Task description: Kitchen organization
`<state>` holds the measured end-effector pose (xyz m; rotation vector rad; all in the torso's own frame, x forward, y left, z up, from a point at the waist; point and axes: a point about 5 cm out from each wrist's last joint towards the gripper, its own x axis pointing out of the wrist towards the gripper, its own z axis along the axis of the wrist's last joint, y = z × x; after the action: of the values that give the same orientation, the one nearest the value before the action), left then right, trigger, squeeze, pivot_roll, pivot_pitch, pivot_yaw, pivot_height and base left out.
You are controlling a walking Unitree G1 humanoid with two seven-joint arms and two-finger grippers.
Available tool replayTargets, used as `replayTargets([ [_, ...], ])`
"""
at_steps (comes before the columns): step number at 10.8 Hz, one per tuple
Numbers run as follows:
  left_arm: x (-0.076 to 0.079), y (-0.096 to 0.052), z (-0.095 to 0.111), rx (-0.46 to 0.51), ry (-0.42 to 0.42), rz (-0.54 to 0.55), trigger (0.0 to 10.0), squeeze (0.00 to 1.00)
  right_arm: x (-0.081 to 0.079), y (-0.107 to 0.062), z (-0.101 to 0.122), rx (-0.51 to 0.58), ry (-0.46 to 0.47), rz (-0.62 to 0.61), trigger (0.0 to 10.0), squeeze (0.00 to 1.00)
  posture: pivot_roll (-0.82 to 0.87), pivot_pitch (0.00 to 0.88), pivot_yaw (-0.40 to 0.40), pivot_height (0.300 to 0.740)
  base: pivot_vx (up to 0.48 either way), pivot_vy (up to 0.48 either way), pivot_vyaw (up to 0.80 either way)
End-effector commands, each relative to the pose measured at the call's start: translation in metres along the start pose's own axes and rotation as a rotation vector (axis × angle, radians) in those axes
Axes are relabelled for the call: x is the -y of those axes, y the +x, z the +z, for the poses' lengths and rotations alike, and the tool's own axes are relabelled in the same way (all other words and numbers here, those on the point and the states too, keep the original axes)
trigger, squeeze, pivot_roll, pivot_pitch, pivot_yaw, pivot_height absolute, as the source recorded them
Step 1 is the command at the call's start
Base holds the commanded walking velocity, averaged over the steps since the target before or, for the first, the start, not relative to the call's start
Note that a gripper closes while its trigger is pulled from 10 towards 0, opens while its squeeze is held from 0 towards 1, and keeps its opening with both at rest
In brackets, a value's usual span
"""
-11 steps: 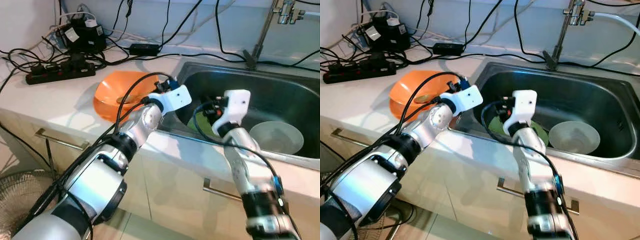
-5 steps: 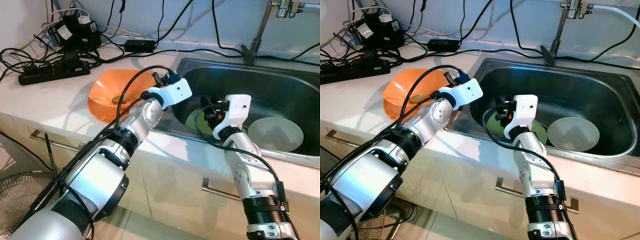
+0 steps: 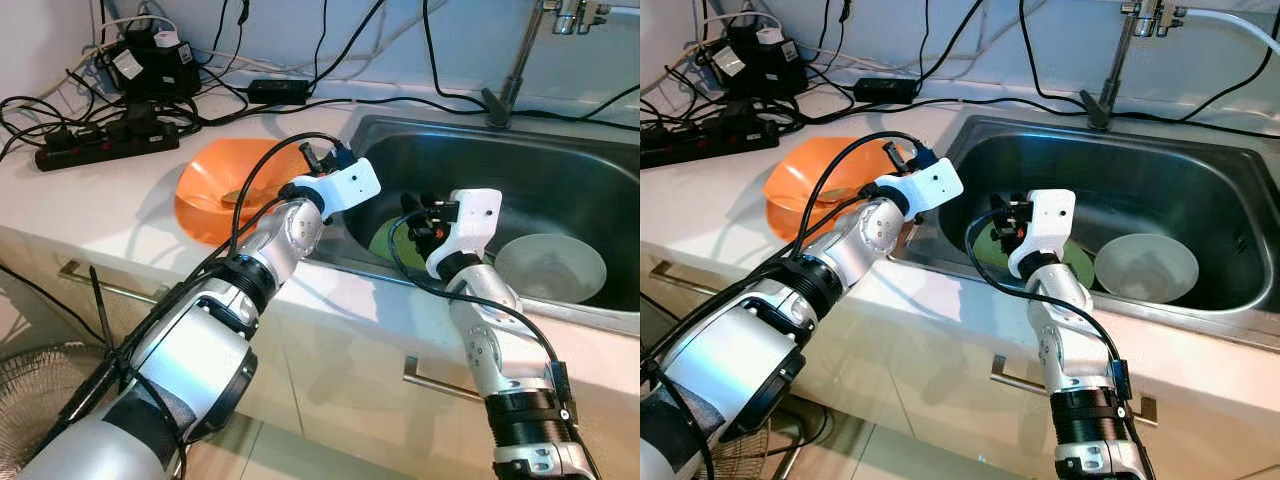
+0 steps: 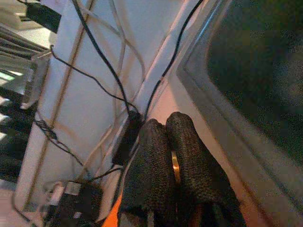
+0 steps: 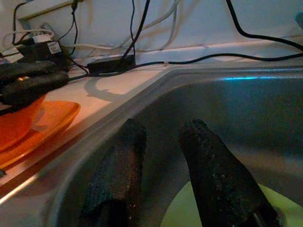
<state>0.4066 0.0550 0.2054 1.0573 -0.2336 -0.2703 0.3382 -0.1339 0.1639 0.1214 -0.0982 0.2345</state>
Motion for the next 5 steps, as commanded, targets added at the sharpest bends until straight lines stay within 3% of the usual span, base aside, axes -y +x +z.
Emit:
replayTargets([
  [1, -0.019, 0.005, 0.007, 0.023, 0.049, 0.065, 0.0, 0.0, 0.0, 0.004, 0.006, 0.023, 0.005, 0.0, 10.0, 0.0, 0.11, 0.039, 0.067, 0.74, 0.0, 0.0, 0.0],
  [3, -0.031, 0.007, 0.014, 0.054, 0.124, 0.11, 0.0, 0.0, -0.004, 0.008, 0.004, 0.019, 0.004, 0.014, 10.0, 0.0, 0.12, 0.021, 0.059, 0.74, 0.0, 0.0, 0.0],
  [5, -0.045, 0.008, 0.034, 0.166, 0.142, 0.189, 0.0, 0.0, -0.006, 0.011, 0.004, 0.025, -0.003, 0.022, 10.0, 0.0, 0.13, 0.0, 0.055, 0.74, 0.0, 0.0, 0.0],
])
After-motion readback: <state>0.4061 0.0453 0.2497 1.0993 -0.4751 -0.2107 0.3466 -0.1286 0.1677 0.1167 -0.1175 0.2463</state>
